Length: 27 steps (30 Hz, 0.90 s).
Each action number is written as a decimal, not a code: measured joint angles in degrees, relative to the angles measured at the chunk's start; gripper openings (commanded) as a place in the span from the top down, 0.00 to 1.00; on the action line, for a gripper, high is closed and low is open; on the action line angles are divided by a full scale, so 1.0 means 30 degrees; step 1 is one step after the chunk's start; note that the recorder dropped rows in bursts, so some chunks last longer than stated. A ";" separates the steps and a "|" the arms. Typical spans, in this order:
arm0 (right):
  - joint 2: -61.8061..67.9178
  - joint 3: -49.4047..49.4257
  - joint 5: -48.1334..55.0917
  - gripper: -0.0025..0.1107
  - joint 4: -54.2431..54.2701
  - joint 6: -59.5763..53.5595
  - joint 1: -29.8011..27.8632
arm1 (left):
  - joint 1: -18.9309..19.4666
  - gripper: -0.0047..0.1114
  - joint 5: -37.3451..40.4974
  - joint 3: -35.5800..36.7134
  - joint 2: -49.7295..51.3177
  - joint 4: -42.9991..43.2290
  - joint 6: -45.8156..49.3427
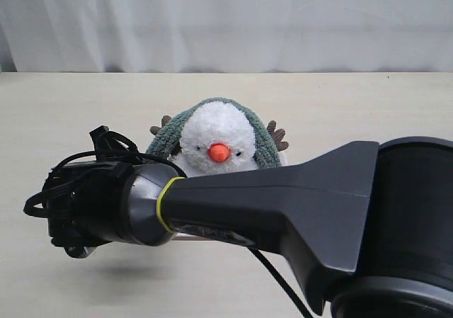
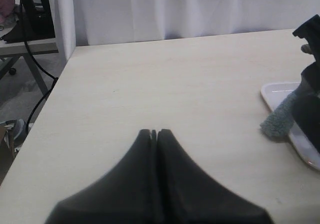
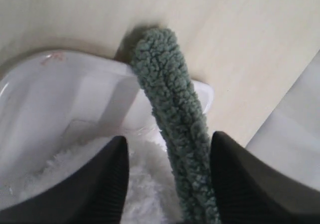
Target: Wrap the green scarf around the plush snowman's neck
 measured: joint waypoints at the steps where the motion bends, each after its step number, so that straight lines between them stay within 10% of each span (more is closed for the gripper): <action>1: 0.0042 0.0000 -0.0042 0.77 0.0000 0.0052 0.0000 | 0.0000 0.96 0.0000 0.0000 0.0000 0.0000 0.0000; 5: 0.0042 0.0000 -0.0050 0.94 -0.0147 0.0183 -0.0065 | 0.0000 0.96 0.0000 0.0000 0.0000 0.0000 0.0000; 12: 0.0042 0.0000 -0.0159 0.47 -0.0147 0.0280 -0.0077 | 0.0000 0.96 0.0000 0.0000 0.0000 0.0000 0.0000; 19: 0.0526 0.0000 -0.0913 0.47 -0.0972 0.0546 -0.0181 | 0.0000 0.96 0.0000 0.0000 0.0000 0.0000 0.0000; 27: 0.1619 0.0000 -0.0230 0.85 -0.3433 0.2669 -0.0346 | 0.0000 0.96 0.0000 0.0000 0.0000 0.0000 0.0000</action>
